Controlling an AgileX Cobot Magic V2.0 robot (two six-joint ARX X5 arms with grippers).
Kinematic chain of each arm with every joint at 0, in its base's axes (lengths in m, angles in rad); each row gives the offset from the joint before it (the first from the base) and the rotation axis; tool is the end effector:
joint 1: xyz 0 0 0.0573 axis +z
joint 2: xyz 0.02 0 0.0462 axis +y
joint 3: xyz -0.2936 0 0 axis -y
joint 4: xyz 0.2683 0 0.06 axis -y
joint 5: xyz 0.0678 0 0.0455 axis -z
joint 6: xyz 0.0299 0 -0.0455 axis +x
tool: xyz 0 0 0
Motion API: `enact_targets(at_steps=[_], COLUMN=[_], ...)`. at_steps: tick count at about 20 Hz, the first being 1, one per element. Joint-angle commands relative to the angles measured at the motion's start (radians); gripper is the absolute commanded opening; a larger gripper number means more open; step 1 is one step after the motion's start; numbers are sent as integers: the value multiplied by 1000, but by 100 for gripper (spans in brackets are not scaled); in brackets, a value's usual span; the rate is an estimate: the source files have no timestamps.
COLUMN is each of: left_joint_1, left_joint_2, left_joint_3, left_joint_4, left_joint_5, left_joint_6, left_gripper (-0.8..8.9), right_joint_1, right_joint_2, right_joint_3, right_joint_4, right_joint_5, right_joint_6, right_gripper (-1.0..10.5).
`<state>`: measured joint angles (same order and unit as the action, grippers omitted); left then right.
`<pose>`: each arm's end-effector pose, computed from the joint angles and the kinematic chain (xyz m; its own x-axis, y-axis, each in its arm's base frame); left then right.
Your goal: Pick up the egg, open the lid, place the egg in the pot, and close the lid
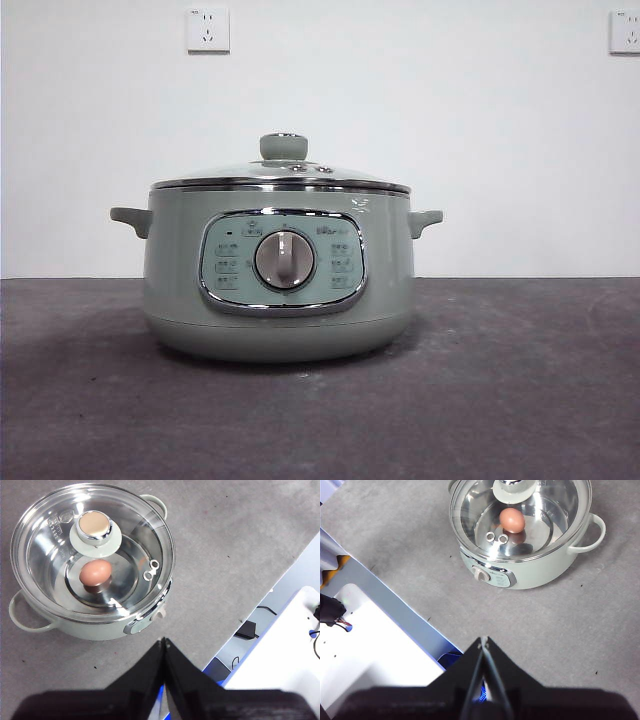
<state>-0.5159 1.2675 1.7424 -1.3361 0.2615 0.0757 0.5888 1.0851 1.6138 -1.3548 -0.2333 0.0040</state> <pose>0.1758 -0.1086 0.4864 0.4199 -0.5354 -0.7328 0.6712 0.7267 -0.1463 0.1209 0.0891 0.4790 0.4200 0.5585 -0.7154 -0.6682 0.7237 0.1727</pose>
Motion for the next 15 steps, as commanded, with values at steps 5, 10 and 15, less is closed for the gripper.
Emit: enact_targets(at_steps=[5,10,15], left_joint_1=[97,261,419], left_joint_2=[-59,-197,-489], left_joint_3=[-3,-104,-566], left_joint_4=[413,784,1131], left_joint_5=[59,180,92], left_joint_6=[271,302,270], left_gripper=[-3,-4,-4], right_joint_1=[1,1,1], right_joint_2=[-5,-6,-6], right_joint_3=[-3,-3,-3], right_joint_4=[-16,-16,-16], right_joint_5=[0,0,0], right_joint_6=[5,5,5], right_gripper=[2,2,2])
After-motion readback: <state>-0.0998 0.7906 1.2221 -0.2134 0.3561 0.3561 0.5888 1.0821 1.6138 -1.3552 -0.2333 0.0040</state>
